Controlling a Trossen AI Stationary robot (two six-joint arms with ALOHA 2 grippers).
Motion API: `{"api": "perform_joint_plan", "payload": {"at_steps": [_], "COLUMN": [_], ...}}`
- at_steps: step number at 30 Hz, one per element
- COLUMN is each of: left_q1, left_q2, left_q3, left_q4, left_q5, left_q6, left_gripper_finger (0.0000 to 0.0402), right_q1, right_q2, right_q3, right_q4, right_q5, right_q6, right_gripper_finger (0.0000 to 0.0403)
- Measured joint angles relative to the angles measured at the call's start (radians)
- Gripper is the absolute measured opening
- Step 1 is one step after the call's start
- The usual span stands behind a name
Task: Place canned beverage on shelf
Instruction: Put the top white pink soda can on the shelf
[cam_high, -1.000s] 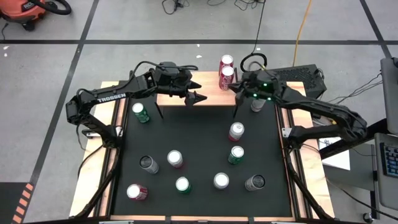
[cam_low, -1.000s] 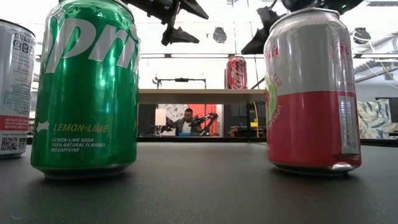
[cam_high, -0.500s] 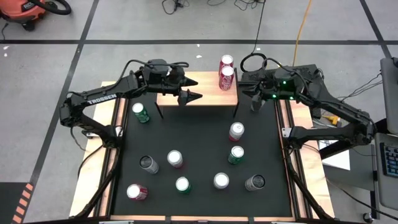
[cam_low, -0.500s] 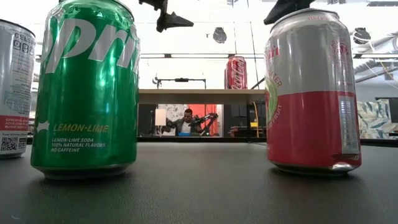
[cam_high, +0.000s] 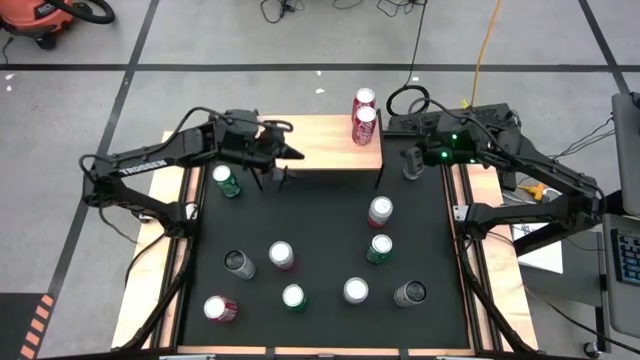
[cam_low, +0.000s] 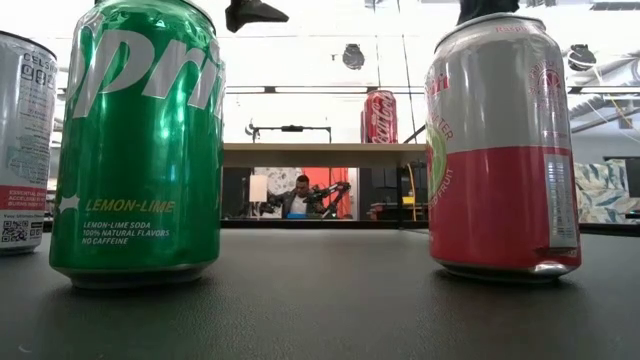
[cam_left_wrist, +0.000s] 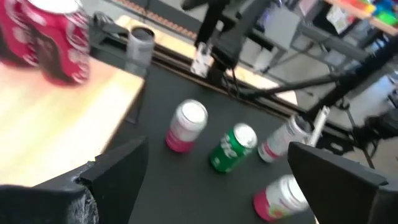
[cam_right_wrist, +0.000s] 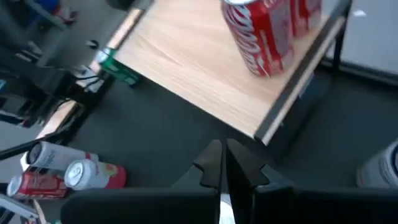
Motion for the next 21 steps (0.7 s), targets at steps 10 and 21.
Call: {"api": "perform_joint_plan", "payload": {"at_steps": [10,21], "left_q1": [-0.049,-0.047], "left_q2": [-0.001,-0.001], "left_q3": [0.0,0.0], "left_q4": [-0.003,-0.044], "left_q5": [-0.079,-0.21], "left_q6": [-0.026,-0.181], "left_gripper_finger": [0.0386,0.0386], "right_q1": [-0.005,-0.005], "right_q2": [0.071,0.076], "right_q3": [0.064,0.071], "right_q4": [-0.12,-0.116], "right_q5": [0.074,0.012], "right_q6": [-0.061,-0.272], "right_gripper_finger": [0.0,0.0]}}
